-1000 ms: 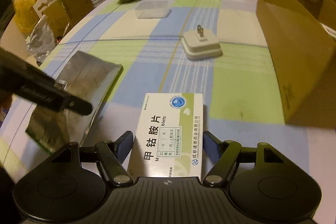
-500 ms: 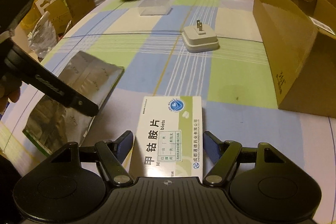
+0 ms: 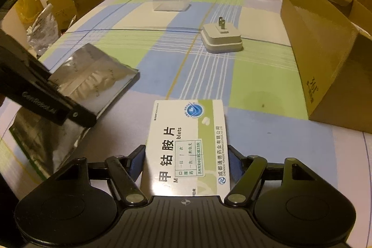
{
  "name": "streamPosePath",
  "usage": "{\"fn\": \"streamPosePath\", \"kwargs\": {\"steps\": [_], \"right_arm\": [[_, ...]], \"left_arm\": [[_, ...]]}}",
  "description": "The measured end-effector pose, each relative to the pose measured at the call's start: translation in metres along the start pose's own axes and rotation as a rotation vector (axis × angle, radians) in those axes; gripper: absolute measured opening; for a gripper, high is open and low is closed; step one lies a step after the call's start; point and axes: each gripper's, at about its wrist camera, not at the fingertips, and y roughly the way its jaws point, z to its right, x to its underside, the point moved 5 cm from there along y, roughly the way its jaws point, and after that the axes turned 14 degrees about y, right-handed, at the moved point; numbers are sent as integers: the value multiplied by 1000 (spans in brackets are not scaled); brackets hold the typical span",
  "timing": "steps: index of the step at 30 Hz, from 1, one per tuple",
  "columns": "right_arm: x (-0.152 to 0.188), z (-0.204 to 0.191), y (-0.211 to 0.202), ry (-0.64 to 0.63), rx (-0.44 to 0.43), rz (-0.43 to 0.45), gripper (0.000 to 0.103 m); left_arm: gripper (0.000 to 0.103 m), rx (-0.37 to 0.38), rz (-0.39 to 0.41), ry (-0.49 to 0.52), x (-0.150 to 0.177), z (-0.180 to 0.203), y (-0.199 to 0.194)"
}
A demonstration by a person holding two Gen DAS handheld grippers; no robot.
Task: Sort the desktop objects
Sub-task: 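Lift the medicine box with the right gripper while the left gripper lifts the foil bag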
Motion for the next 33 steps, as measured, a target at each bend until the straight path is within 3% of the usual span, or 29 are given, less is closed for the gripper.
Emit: {"fn": "streamPosePath", "kwargs": {"steps": [11,33], "right_arm": [[-14,5,-33,59,-12,71,68],[-23,22,-101,116,-10,172,68]], "left_arm": [[36,30,51,-48,8,10,-29],[35,35,152,3,-9,68,-90]]}}
